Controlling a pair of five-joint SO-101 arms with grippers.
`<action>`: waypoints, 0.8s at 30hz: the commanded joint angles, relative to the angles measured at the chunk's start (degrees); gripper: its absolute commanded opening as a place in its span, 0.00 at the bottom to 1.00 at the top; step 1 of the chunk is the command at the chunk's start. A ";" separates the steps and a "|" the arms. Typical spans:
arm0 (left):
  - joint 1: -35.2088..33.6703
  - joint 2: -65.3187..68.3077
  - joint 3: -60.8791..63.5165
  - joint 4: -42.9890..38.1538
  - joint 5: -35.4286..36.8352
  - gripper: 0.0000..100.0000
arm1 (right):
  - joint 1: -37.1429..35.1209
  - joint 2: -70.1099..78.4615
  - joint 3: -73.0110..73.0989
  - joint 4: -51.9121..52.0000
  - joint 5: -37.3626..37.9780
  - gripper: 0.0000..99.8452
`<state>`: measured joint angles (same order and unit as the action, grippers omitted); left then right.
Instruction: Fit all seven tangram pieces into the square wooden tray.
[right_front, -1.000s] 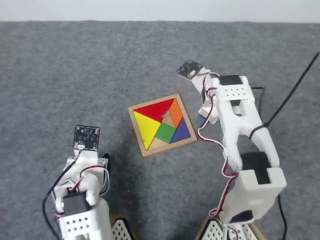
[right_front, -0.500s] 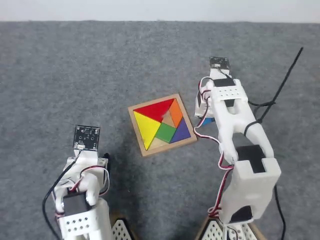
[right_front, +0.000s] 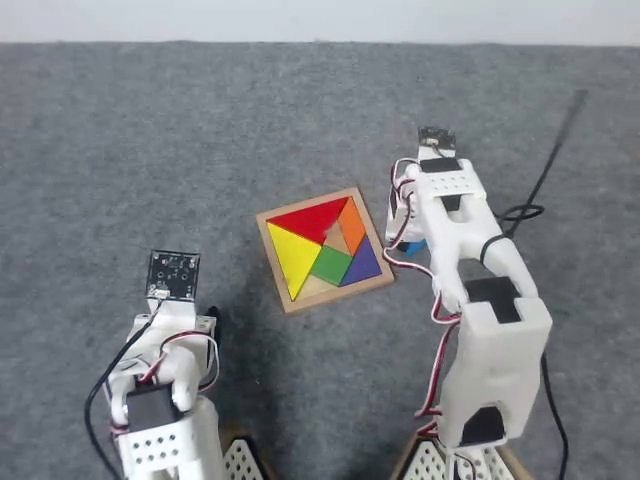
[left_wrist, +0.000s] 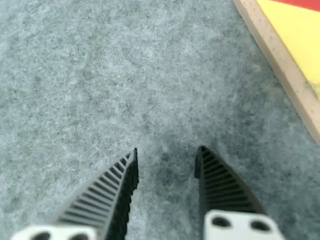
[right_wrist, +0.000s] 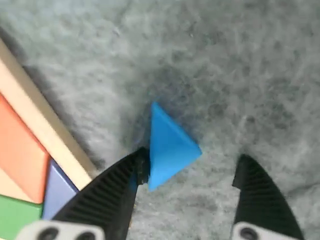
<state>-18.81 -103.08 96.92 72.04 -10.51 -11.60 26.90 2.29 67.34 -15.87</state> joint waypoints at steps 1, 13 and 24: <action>0.09 -1.05 -0.48 0.35 0.44 0.19 | 1.27 0.84 -3.52 1.54 0.00 0.22; 0.09 -1.05 -0.48 0.35 0.44 0.19 | 2.15 3.74 -7.21 1.98 7.21 0.01; 0.09 -1.05 -0.48 0.35 0.44 0.19 | 3.30 3.65 -13.71 9.19 19.43 0.01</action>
<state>-18.81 -103.08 96.92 72.04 -10.51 -9.32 31.38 -6.51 73.32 1.89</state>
